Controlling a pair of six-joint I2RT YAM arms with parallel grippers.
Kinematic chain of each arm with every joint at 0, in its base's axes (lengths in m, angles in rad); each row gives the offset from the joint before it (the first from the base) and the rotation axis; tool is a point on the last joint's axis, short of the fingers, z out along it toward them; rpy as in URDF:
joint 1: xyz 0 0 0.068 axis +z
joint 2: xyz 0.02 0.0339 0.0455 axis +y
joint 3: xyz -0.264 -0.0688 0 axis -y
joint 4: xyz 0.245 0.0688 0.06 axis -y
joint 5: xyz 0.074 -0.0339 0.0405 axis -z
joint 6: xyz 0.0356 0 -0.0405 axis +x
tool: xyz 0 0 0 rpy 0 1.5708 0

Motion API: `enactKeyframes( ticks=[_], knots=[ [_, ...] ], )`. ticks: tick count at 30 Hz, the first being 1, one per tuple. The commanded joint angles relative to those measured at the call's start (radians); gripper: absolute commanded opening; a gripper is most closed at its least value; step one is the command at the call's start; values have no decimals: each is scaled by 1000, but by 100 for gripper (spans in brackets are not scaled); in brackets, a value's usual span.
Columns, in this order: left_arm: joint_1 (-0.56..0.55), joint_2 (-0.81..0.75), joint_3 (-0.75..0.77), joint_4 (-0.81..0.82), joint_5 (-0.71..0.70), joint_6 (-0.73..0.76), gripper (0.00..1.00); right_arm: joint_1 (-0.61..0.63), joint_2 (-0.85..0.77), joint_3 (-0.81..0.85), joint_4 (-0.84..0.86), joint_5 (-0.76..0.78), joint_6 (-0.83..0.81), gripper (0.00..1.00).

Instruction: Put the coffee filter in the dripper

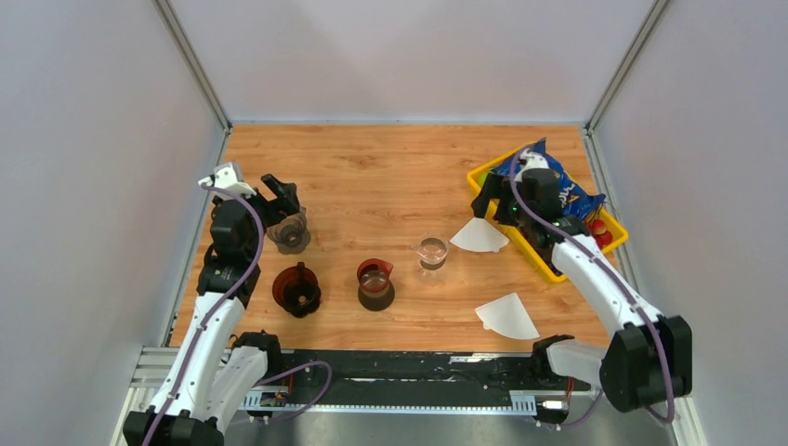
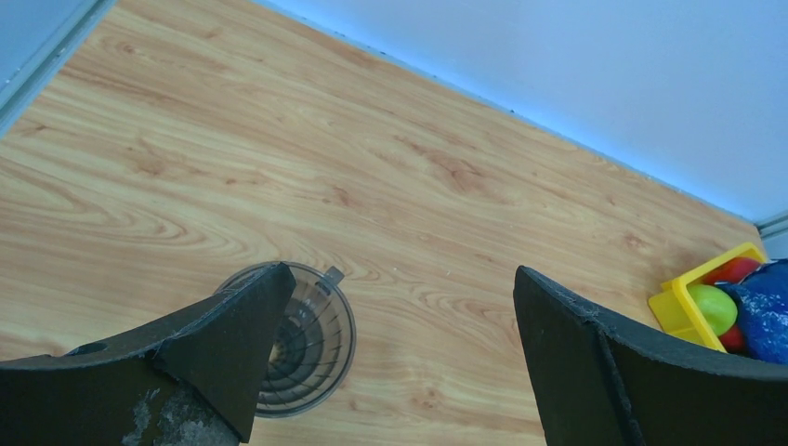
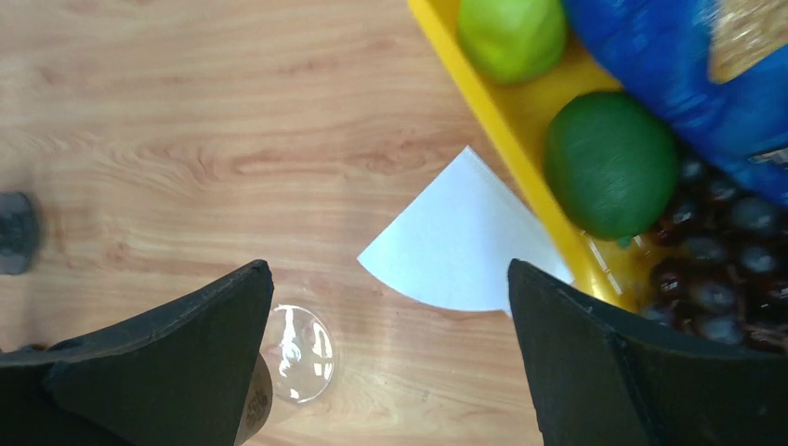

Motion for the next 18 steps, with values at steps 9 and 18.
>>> enactKeyframes(
  ticks=[9, 18],
  knots=[
    [5, -6, 24, -16, -15, -13, 100, 253, 235, 73, -48, 387, 234, 100],
    [5, -2, 37, -39, -37, -15, 100, 291, 272, 140, -59, 352, 211, 100]
  ],
)
